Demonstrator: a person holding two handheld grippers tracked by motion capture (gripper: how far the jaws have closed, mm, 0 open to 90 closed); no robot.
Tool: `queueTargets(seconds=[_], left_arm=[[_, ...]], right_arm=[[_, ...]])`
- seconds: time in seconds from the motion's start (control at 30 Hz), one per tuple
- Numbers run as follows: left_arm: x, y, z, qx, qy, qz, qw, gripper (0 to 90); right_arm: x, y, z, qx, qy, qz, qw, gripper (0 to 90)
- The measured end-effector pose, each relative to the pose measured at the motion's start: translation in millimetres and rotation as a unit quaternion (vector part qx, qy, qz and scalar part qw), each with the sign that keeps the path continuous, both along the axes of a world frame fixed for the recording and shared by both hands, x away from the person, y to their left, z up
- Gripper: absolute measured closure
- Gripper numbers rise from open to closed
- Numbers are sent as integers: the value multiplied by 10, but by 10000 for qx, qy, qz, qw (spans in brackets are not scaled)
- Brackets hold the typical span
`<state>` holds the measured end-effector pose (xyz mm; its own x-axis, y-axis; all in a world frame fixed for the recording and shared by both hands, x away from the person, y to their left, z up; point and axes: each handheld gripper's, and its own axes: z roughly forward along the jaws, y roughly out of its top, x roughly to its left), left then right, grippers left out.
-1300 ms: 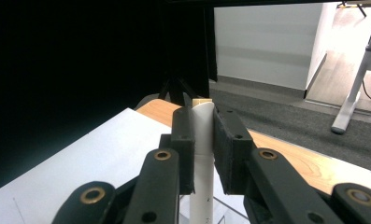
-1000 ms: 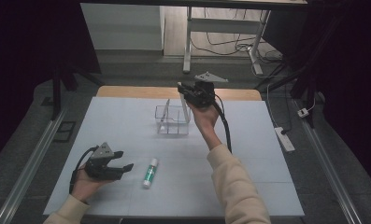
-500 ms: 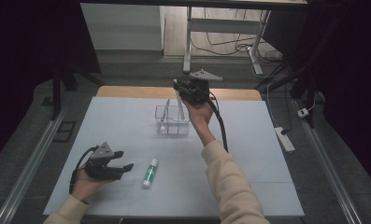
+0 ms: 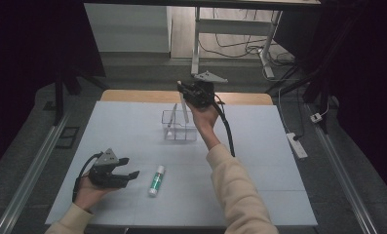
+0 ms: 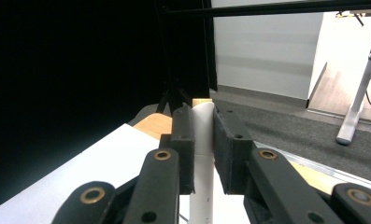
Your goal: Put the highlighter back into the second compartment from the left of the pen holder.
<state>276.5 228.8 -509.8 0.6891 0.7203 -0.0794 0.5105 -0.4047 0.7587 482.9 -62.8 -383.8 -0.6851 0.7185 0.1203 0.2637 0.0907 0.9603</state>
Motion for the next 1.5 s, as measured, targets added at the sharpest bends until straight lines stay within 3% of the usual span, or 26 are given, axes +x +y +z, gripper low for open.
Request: queueTargets(seconds=[0.47, 0.6, 0.63, 0.73, 0.8, 1.13, 1.5], left_arm=[[-1, 18, 0, -11, 2, 8, 10000, 321], [1, 23, -1, -10, 3, 15, 10000, 321], [2, 25, -1, -11, 0, 16, 10000, 321], [-1, 26, 3, -23, -11, 18, 10000, 321], [-1, 24, 3, -16, -15, 20, 10000, 321], [-3, 22, 3, 7, -10, 34, 10000, 321], [2, 14, -3, 36, 1, 37, 10000, 321]], right_arm=[[77, 88, -89, 90, 4, 36, 10000, 778], [78, 103, -114, 19, 10, 36, 10000, 770], [76, 107, -122, -43, 13, 0, 10000, 754], [72, 113, -146, -226, 68, -46, 9997, 580], [62, 104, -152, -292, 121, -45, 9995, 532], [-26, -63, -203, -559, 159, 80, 9983, 473], [-138, -341, -227, -625, 168, 65, 9979, 467]])
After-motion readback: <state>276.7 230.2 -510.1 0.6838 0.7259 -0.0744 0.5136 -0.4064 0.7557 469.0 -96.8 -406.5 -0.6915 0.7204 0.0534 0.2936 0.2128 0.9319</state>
